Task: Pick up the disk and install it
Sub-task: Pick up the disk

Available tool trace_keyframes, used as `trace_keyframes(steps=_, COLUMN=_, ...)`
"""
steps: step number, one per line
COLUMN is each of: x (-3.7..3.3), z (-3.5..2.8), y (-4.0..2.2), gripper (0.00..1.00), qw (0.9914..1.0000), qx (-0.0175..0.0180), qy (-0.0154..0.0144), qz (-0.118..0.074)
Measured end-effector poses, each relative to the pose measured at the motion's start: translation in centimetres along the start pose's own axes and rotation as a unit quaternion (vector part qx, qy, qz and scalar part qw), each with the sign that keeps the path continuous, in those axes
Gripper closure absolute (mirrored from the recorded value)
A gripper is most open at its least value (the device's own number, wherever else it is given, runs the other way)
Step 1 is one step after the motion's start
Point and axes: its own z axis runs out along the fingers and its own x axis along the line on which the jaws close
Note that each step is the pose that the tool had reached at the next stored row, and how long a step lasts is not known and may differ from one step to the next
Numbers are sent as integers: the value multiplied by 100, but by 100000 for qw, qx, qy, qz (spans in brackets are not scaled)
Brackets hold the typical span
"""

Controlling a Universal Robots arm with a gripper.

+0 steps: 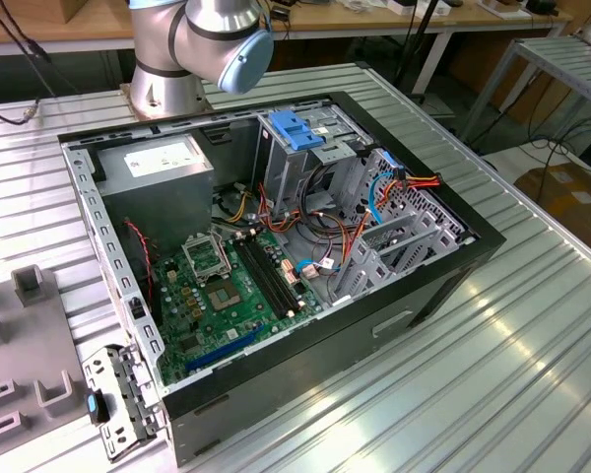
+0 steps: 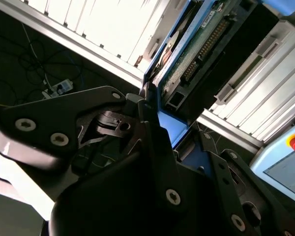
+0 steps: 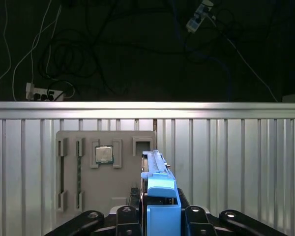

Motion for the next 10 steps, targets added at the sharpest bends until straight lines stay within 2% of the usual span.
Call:
trace_keyframes(steps=3, x=-2, z=-47, y=-1, gripper=63, qw=100000, qx=-61, qy=-1, qz=1)
trace_keyframes(steps=10, x=-4, z=-107, y=-2, gripper=63, qw=100000, qx=-146, qy=-55, qz=4)
